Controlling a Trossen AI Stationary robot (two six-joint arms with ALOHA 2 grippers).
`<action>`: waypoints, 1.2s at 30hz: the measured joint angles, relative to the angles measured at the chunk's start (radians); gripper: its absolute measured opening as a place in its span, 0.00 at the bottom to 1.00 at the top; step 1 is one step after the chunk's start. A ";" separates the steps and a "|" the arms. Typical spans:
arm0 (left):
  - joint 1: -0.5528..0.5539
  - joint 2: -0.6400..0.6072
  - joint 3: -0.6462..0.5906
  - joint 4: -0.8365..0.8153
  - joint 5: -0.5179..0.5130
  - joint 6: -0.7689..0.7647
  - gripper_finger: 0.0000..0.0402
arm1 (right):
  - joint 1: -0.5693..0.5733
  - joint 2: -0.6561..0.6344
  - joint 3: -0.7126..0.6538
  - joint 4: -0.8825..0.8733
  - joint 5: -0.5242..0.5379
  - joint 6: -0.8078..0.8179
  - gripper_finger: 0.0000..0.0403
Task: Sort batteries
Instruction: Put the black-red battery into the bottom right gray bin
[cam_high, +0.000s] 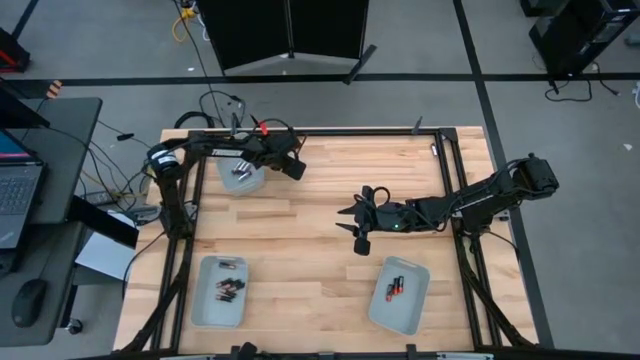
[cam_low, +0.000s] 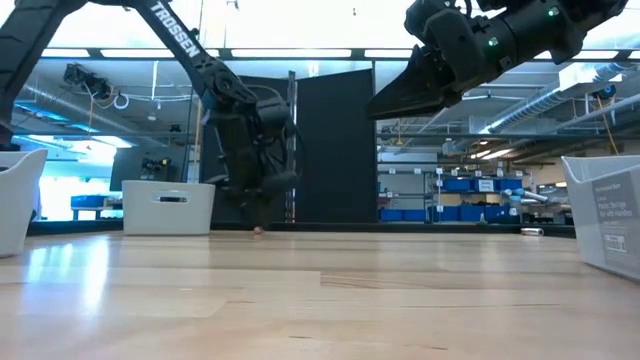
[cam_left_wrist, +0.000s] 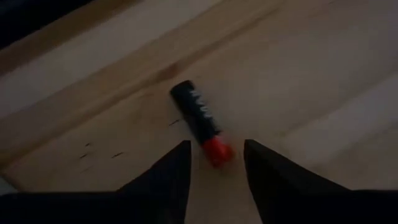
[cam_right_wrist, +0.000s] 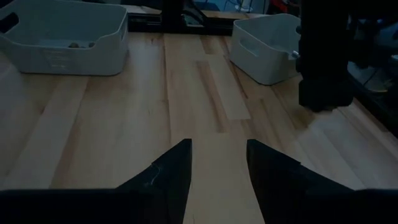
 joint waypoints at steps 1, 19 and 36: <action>0.002 0.009 0.000 0.000 -0.010 0.000 0.39 | 0.000 0.000 0.000 0.000 0.000 0.000 0.41; -0.004 0.048 0.003 0.044 -0.047 0.234 0.11 | 0.001 -0.009 0.000 -0.025 0.002 0.001 0.40; -0.279 -0.049 -0.129 0.534 0.095 0.340 0.11 | 0.023 -0.148 -0.181 0.087 0.022 0.115 0.35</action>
